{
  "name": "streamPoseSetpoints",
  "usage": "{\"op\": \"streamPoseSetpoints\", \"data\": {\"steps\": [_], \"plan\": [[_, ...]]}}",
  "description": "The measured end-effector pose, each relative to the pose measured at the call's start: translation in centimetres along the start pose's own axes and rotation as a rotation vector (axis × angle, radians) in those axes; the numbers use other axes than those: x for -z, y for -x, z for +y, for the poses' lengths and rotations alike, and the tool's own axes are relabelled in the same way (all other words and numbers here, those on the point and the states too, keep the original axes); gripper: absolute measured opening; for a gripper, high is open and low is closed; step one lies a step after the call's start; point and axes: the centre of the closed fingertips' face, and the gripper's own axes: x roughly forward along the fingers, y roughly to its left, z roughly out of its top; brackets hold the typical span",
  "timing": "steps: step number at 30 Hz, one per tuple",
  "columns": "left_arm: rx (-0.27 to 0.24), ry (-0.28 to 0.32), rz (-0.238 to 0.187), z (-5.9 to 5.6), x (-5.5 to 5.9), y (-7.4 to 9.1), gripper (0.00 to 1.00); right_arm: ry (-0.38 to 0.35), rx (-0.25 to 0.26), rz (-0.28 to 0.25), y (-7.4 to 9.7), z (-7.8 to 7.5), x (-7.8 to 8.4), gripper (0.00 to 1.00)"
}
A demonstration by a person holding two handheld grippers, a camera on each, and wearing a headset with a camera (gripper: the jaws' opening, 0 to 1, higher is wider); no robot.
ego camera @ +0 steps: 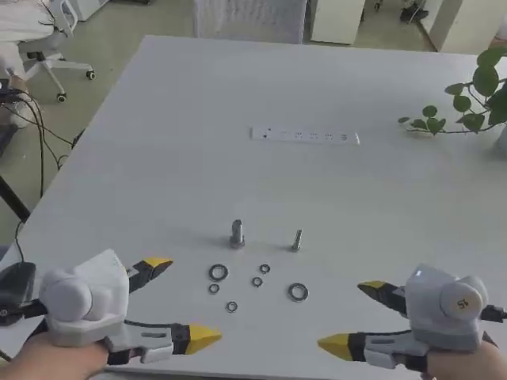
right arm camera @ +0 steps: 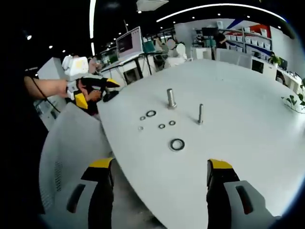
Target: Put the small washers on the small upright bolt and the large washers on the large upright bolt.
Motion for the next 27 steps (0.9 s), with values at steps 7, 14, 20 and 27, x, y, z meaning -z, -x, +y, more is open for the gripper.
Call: {"op": "streamPoseSetpoints", "data": {"steps": [7, 14, 20, 27], "plan": [[-0.017, -0.034, 0.018, 0.7, 0.5, 0.2, 0.87, -0.022, 0.008, -0.008, 0.2, -0.2, -0.1, 0.76], [-0.022, -0.031, 0.045, 1.3, 1.3, 0.5, 0.89, -0.012, 0.012, -0.024, 0.3, -0.3, -0.8, 0.82], [-0.028, -0.016, 0.042, 1.6, 1.2, 0.9, 0.91, 0.021, 0.003, -0.007, 0.1, 0.2, -0.7, 0.86], [-0.035, -0.010, 0.052, 1.5, 1.6, 0.9, 0.97, 0.062, -0.017, -0.009, -0.1, 0.8, -2.0, 0.93]]}}
